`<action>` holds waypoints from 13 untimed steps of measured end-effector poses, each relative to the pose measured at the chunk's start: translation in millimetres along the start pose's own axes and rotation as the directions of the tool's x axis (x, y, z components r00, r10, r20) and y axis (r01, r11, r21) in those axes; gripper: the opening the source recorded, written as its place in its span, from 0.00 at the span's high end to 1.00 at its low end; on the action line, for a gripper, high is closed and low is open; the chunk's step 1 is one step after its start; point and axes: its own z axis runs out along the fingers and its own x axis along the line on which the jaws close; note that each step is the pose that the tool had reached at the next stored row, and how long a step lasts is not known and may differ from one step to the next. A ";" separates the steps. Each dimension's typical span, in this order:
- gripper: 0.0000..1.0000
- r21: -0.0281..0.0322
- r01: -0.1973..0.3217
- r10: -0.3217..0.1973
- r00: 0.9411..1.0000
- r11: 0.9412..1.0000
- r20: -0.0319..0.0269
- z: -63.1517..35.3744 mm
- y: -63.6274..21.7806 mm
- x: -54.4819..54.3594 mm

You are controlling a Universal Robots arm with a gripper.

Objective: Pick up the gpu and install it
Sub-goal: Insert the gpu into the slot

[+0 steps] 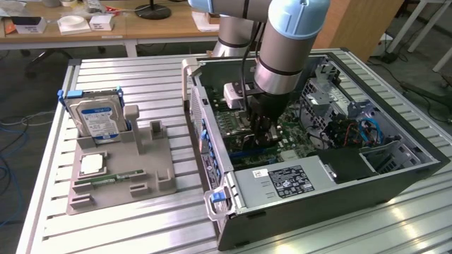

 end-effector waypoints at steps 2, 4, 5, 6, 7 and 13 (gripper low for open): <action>0.73 0.000 0.000 0.000 1.000 1.000 0.000 -0.2 0.0 0.3; 0.73 0.000 0.000 0.000 1.000 1.000 0.000 -0.1 0.0 0.4; 0.73 0.000 0.000 0.000 1.000 1.000 0.000 0.0 0.0 0.5; 0.73 0.000 0.000 0.000 1.000 1.000 0.000 0.1 0.0 0.5; 0.73 0.000 0.000 0.000 1.000 1.000 0.000 0.2 0.0 0.5; 0.73 0.000 0.002 -0.002 1.000 1.000 0.000 1.2 0.0 0.4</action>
